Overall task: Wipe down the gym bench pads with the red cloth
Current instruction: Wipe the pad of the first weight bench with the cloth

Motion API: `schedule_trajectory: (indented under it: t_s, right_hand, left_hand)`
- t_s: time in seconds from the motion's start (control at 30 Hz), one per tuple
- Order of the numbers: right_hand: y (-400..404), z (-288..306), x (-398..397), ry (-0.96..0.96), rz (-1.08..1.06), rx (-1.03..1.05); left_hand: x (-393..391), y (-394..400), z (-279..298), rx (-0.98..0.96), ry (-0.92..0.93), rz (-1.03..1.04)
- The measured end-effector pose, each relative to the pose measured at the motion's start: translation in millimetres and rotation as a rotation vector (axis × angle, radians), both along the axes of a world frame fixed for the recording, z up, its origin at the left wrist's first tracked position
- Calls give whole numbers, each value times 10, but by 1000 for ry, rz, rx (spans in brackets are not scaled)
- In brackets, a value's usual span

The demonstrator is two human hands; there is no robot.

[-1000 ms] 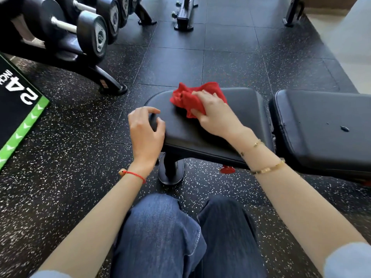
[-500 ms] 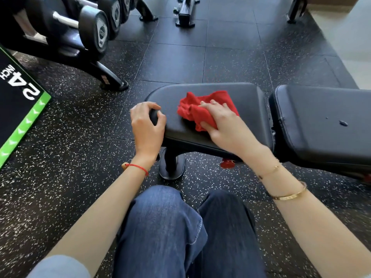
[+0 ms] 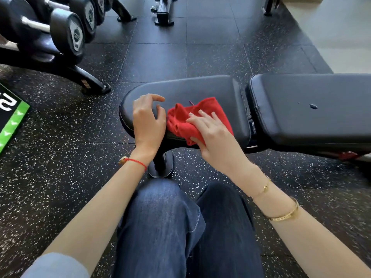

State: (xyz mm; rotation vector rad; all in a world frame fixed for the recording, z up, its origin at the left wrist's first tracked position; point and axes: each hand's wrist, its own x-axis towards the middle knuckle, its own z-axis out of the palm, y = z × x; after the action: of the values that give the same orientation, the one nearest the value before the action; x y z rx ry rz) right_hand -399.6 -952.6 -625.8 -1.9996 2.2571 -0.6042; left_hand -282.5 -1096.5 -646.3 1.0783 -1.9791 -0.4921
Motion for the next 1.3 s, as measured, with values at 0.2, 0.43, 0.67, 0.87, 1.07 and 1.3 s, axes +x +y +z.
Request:
schedule_trajectory:
  t_s: [0.2,0.43,0.67,0.87,1.07,1.3]
  right_hand:
    - [308,-8,-220,59,-34,-3]
    - [642,84,-760,164,-216,-79]
    - [1026,162,-1371,175,-360,-70]
    - [1016,120,-1546,-69,-377,5]
    - [594,125,-1827,-83,-442,25]
    - [279,107,-2203,-98,-468,6]
  left_hand:
    - [-275,237,116,-14,-31,-181]
    - [-588,506,212,-27,-63,-300]
    - [-1014,808,221,-28,-93,-397]
    - [-1293,950,125,-4,-145,-417]
    - [-1544,837,60,15,-157,-367]
    - [-1797,724,59,32,-181,-320]
